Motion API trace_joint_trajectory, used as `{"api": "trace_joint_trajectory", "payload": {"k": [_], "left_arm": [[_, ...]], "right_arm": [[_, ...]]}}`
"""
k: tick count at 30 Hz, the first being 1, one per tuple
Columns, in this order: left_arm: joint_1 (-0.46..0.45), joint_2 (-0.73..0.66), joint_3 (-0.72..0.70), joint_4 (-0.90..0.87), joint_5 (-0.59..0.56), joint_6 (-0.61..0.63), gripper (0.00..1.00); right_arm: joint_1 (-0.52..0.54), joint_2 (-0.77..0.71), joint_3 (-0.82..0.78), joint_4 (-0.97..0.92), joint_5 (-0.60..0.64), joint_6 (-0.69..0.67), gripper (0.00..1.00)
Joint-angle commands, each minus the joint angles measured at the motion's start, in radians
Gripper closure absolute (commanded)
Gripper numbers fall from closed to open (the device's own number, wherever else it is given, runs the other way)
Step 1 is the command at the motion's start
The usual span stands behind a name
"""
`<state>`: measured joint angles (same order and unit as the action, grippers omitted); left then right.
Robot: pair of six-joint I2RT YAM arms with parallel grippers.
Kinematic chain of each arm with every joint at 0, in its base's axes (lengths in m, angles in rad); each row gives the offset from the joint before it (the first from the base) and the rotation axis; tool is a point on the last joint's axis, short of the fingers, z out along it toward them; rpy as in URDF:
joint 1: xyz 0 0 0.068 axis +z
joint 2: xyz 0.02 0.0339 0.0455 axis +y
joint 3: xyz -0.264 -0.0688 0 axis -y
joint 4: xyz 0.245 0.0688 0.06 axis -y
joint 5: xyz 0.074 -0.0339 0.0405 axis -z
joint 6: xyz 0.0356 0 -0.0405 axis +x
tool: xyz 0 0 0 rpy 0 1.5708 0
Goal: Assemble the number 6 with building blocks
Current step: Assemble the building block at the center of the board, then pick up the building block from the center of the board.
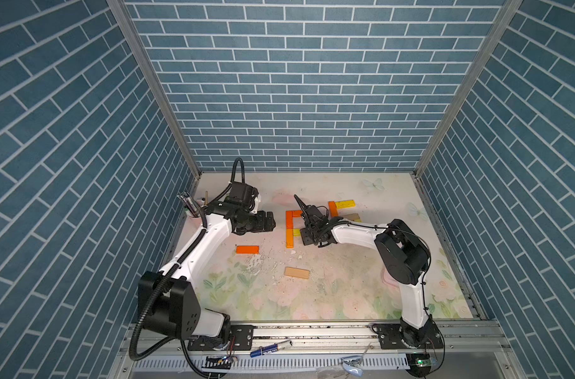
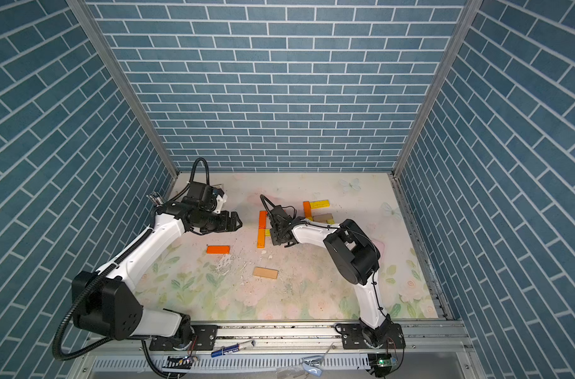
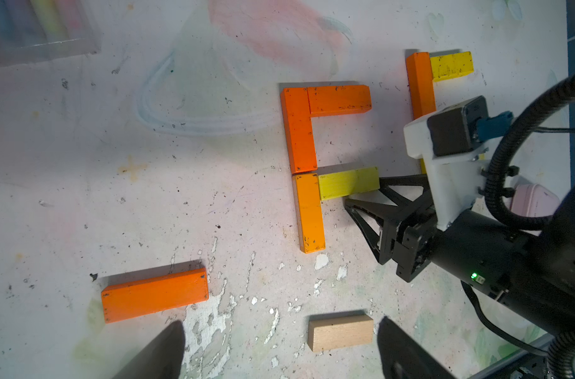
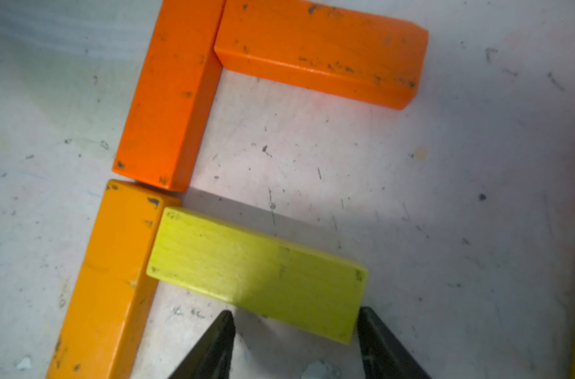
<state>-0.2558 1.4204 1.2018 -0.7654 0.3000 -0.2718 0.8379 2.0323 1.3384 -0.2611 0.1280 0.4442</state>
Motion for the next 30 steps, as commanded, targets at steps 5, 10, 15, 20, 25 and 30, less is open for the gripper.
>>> {"api": "trace_joint_trajectory", "payload": {"k": [5,10,15,20,25,30], "left_arm": [[0.000,0.012,0.005,-0.014,-0.015,0.008,0.08],[0.003,0.008,0.006,-0.019,-0.025,0.005,0.08],[0.006,0.007,0.010,-0.027,-0.043,-0.006,0.08],[0.019,0.012,0.028,-0.054,-0.072,-0.013,0.08],[0.039,0.004,0.028,-0.055,-0.085,-0.027,0.08],[0.046,0.006,0.033,-0.057,-0.084,-0.030,0.08]], "right_arm": [[0.005,-0.196,-0.014,-0.081,0.016,-0.083,0.35],[0.007,-0.327,-0.124,0.001,-0.061,-0.186,0.37],[0.019,-0.409,-0.246,0.080,-0.169,-0.275,0.39],[0.067,-0.413,-0.308,0.115,-0.298,-0.339,0.41],[0.140,-0.367,-0.312,0.089,-0.340,-0.389,0.42],[0.191,-0.310,-0.271,0.037,-0.336,-0.427,0.43]]}}
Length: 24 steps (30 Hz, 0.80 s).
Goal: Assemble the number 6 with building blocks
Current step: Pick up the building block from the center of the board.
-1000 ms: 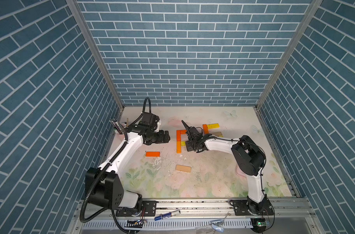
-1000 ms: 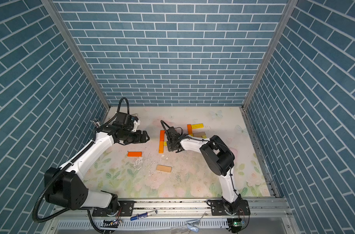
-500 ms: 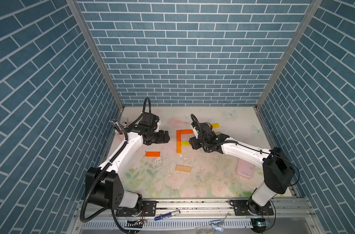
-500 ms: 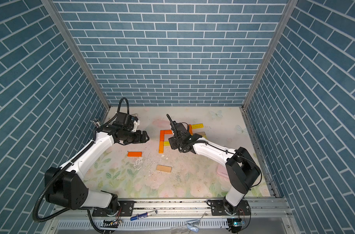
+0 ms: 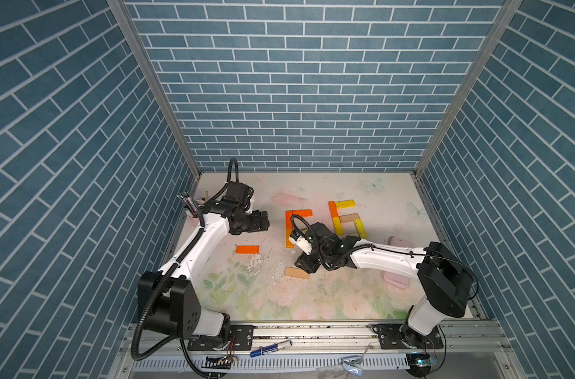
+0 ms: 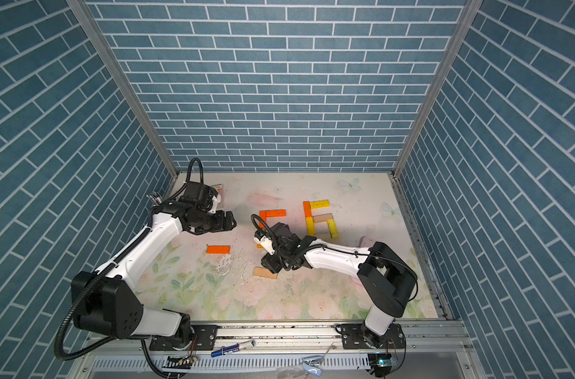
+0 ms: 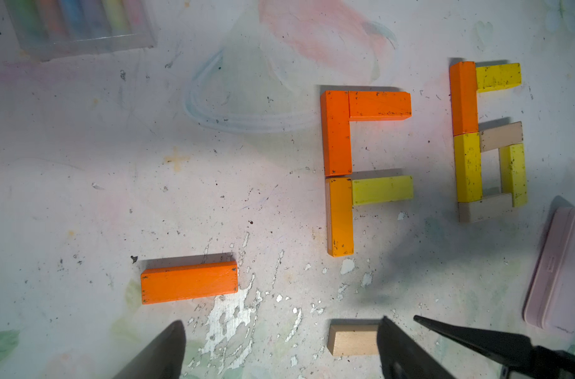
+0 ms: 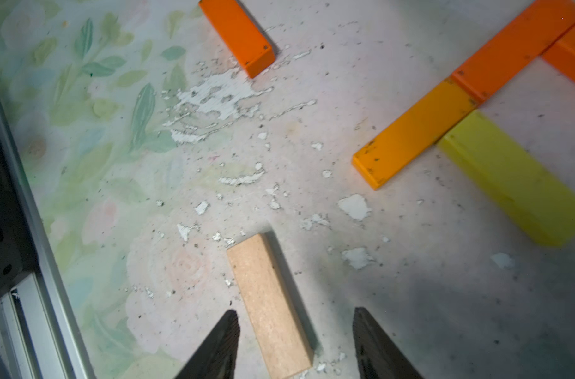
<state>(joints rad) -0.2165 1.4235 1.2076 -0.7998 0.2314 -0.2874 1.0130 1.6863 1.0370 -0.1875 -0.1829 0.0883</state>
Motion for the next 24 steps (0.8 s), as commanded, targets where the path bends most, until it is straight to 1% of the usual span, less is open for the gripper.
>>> {"api": "trace_joint_trajectory", "payload": {"k": [1,12,18,22,24], "left_arm": [[0.008,0.002,0.026,-0.022,-0.014,-0.015,0.08],[0.011,0.000,0.025,-0.019,0.002,-0.013,0.08],[0.012,0.000,0.024,-0.021,0.002,-0.015,0.08],[0.016,-0.001,0.024,-0.022,-0.001,-0.019,0.08],[0.019,0.003,0.027,-0.025,-0.001,-0.022,0.08]], "right_arm": [[0.026,0.048,0.038,-0.047,-0.018,-0.077,0.43],[0.078,0.171,0.143,-0.168,0.034,-0.156,0.44],[0.093,0.198,0.150,-0.189,0.060,-0.171,0.46],[0.113,0.221,0.164,-0.220,0.089,-0.186,0.50],[0.121,0.228,0.169,-0.231,0.130,-0.194,0.54]]}}
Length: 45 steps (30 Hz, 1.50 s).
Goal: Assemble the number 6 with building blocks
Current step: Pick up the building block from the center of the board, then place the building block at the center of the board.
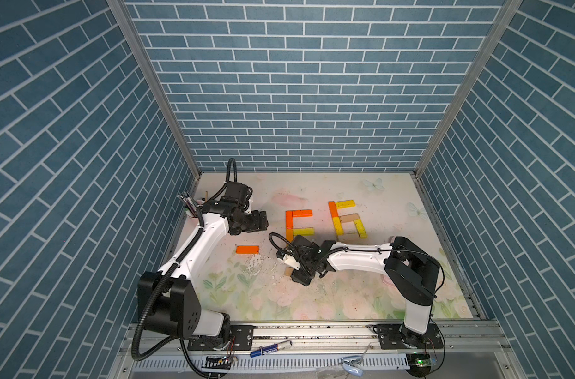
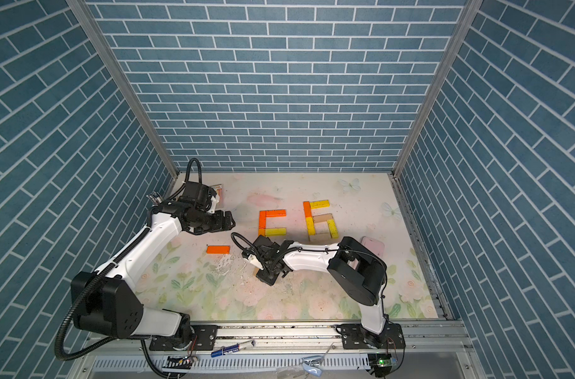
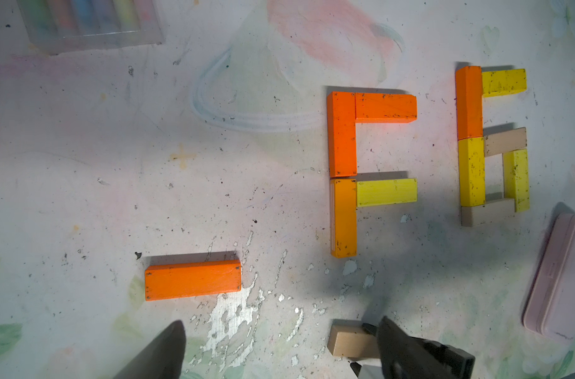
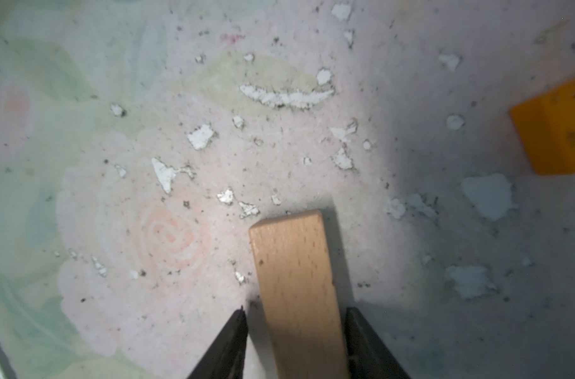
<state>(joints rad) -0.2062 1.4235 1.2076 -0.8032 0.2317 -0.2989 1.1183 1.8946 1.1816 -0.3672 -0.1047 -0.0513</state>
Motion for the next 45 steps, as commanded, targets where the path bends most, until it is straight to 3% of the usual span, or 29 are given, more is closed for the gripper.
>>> {"api": "trace_joint_trajectory", "payload": {"k": [1,8,14,19,24,30,34,45], "left_arm": [[0.010,0.005,0.029,-0.024,-0.003,-0.012,0.08],[0.014,0.008,0.036,-0.032,-0.005,-0.016,0.08],[0.021,0.006,0.035,-0.031,0.001,-0.020,0.08],[0.024,0.005,0.033,-0.030,0.003,-0.024,0.08],[0.025,-0.017,0.025,-0.018,0.014,-0.024,0.08],[0.025,-0.021,0.024,-0.014,0.037,-0.027,0.08],[0.025,-0.029,0.018,-0.004,0.049,-0.031,0.08],[0.025,-0.037,0.003,0.010,0.081,-0.039,0.08]], "right_arm": [[0.021,0.021,0.026,-0.056,0.066,-0.056,0.57],[0.031,0.011,0.041,-0.094,0.124,-0.064,0.81],[0.031,-0.067,0.027,-0.100,0.187,-0.065,0.84],[0.008,-0.206,-0.069,0.002,0.223,-0.023,0.84],[-0.076,-0.288,-0.155,0.123,0.224,0.142,0.83],[-0.121,-0.250,-0.107,0.041,0.359,0.437,0.83],[-0.121,-0.199,-0.045,-0.054,0.380,0.600,0.83],[-0.121,-0.036,0.085,-0.200,0.339,0.812,0.83]]}}
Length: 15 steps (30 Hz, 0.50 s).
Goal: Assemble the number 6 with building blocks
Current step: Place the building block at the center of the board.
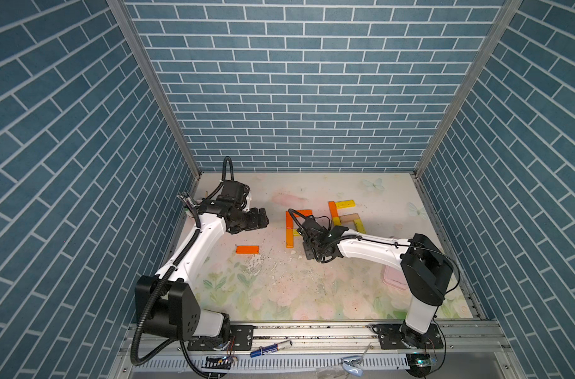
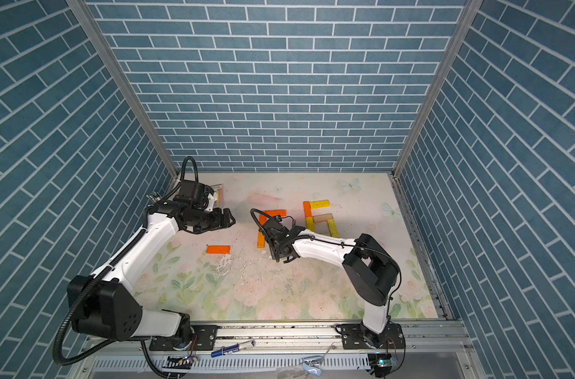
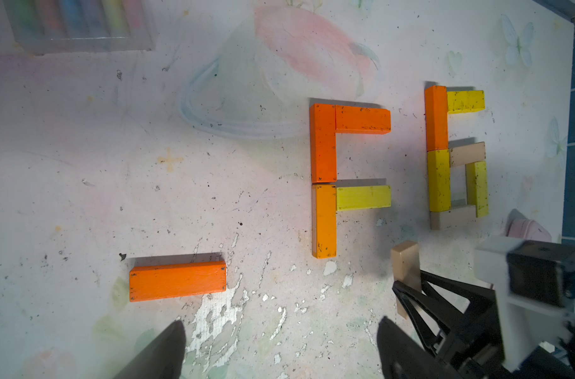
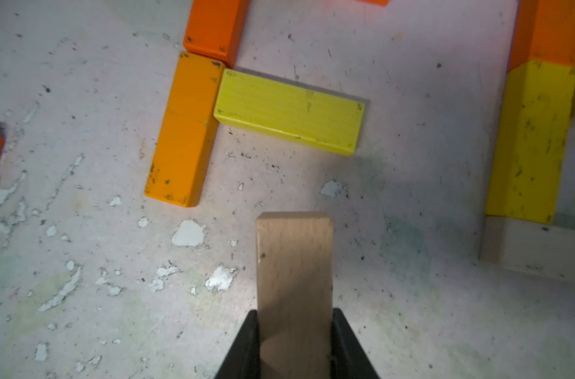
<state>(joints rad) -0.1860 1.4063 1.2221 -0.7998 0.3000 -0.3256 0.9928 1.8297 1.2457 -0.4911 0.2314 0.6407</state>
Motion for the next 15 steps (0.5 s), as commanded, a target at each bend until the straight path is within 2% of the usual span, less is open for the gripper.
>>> {"api": "trace_joint_trajectory", "payload": {"k": [1,6,15], "left_arm": [[0.005,-0.019,-0.012,0.009,0.014,-0.011,0.08],[0.005,-0.017,-0.021,0.023,0.040,-0.016,0.08],[0.005,-0.006,-0.026,0.036,0.064,-0.021,0.08]], "right_arm": [[0.004,0.043,0.030,-0.086,0.000,0.134,0.83],[0.003,0.100,0.058,-0.112,-0.008,0.189,0.83],[-0.002,0.162,0.122,-0.162,-0.016,0.209,0.82]]}}
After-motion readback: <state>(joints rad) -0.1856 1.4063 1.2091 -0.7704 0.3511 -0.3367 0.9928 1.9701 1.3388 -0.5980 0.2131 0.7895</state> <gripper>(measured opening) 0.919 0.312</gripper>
